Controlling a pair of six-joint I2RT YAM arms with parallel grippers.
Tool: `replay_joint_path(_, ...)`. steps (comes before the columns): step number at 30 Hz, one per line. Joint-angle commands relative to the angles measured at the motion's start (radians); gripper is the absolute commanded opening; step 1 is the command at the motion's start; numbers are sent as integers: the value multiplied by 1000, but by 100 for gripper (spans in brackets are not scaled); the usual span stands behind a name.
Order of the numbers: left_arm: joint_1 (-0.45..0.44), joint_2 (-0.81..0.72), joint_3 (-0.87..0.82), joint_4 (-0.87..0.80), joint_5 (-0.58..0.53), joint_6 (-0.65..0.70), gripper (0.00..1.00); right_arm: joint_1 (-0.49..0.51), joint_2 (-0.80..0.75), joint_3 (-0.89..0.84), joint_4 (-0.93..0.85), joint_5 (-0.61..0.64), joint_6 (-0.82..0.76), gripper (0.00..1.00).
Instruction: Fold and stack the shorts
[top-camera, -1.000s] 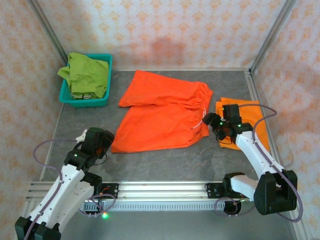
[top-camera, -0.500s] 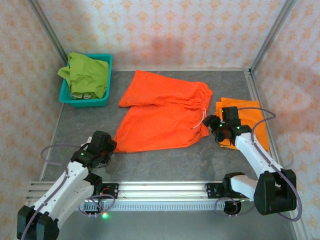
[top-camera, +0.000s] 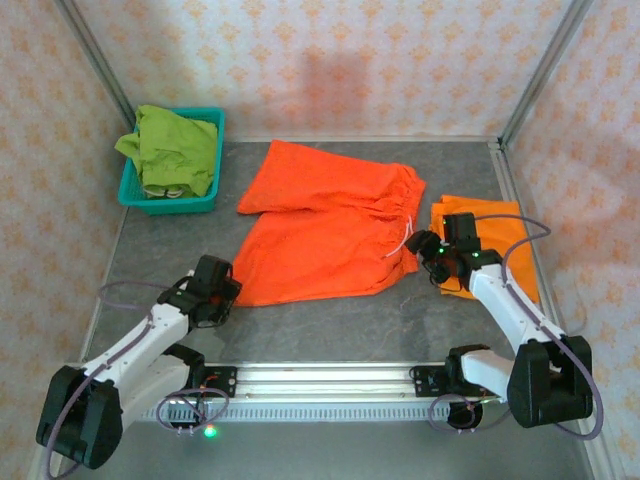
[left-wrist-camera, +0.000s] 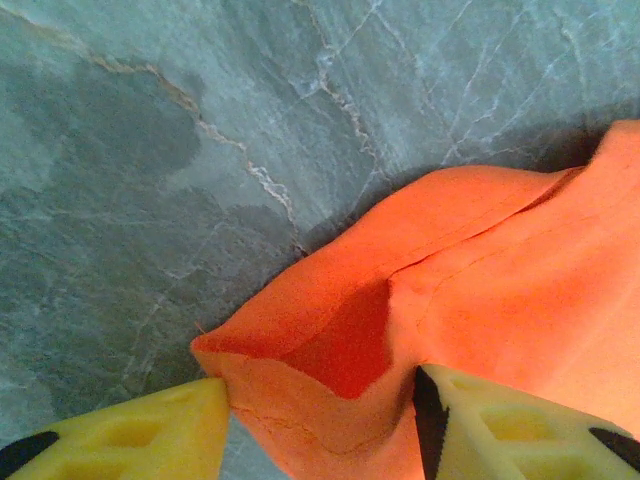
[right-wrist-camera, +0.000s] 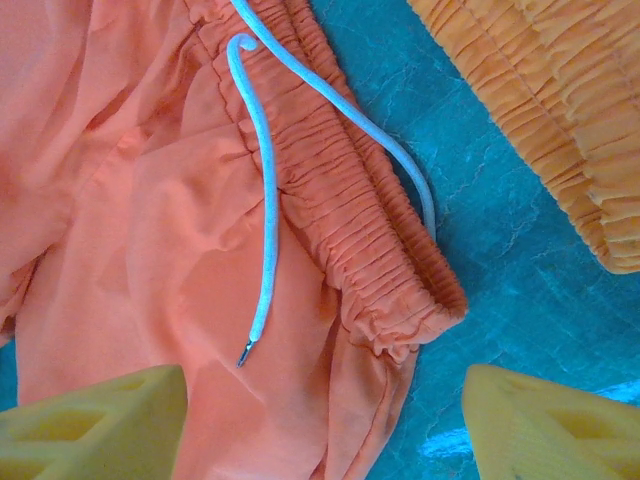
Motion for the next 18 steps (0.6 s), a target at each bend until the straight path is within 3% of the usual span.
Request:
replay_joint_path(1, -7, 41, 10, 38, -1, 6, 46, 2, 9, -6, 20, 19, -1, 72)
replay_joint_path(9, -7, 71, 73, 23, -27, 47, 18, 2, 40, -14, 22, 35, 6, 68)
replay_joint_path(18, -7, 97, 102, 27, -31, 63, 11, 7, 181, -16, 83, 2, 25, 62)
